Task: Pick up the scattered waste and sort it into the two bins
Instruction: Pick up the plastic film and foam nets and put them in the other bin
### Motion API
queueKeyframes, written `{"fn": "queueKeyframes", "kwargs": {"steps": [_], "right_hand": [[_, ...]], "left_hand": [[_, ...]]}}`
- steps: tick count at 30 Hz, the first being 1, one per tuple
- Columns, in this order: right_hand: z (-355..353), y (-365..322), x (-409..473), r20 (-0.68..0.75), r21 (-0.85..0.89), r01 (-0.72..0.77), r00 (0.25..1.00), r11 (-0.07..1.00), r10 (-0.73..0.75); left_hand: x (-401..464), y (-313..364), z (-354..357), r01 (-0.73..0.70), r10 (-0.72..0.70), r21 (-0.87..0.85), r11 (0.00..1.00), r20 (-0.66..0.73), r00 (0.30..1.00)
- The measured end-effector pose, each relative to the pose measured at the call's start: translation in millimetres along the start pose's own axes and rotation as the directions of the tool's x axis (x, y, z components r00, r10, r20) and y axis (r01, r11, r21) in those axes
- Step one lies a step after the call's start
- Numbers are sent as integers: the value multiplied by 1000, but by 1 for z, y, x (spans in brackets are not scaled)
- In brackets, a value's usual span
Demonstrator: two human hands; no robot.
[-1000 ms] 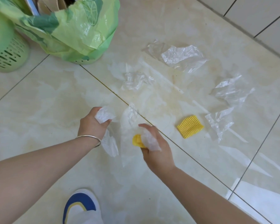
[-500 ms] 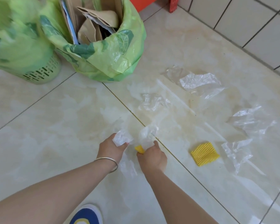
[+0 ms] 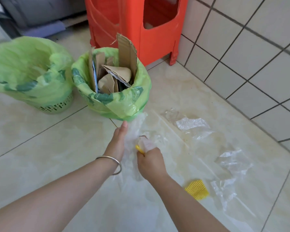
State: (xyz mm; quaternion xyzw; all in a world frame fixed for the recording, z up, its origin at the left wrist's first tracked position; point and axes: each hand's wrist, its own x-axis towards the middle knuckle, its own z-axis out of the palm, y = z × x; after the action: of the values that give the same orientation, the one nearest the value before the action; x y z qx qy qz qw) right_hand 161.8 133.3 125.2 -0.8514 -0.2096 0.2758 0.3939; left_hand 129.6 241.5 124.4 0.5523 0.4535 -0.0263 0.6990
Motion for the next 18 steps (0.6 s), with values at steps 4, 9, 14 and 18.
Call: {"fn": "queueKeyframes", "kwargs": {"steps": [4,9,14,18], "right_hand": [[-7,-55,19,-25,7,64,998,998,-64],[-1,-123,46,-63,141,87,995,986,-78],[21,-191,86,-75,142,164,985,976,-154],[37,-242,120,-78,132,168,984,977,-159]], "left_hand": [[-2,47,-10,-30,22,-242,970,-37,999],[0,101,-42,-149,114,-337,930,-120,986],[12,144,-91,-391,347,-309,867,-189,919],[44,182,-135,-466,407,-190,864,-282,869]]}}
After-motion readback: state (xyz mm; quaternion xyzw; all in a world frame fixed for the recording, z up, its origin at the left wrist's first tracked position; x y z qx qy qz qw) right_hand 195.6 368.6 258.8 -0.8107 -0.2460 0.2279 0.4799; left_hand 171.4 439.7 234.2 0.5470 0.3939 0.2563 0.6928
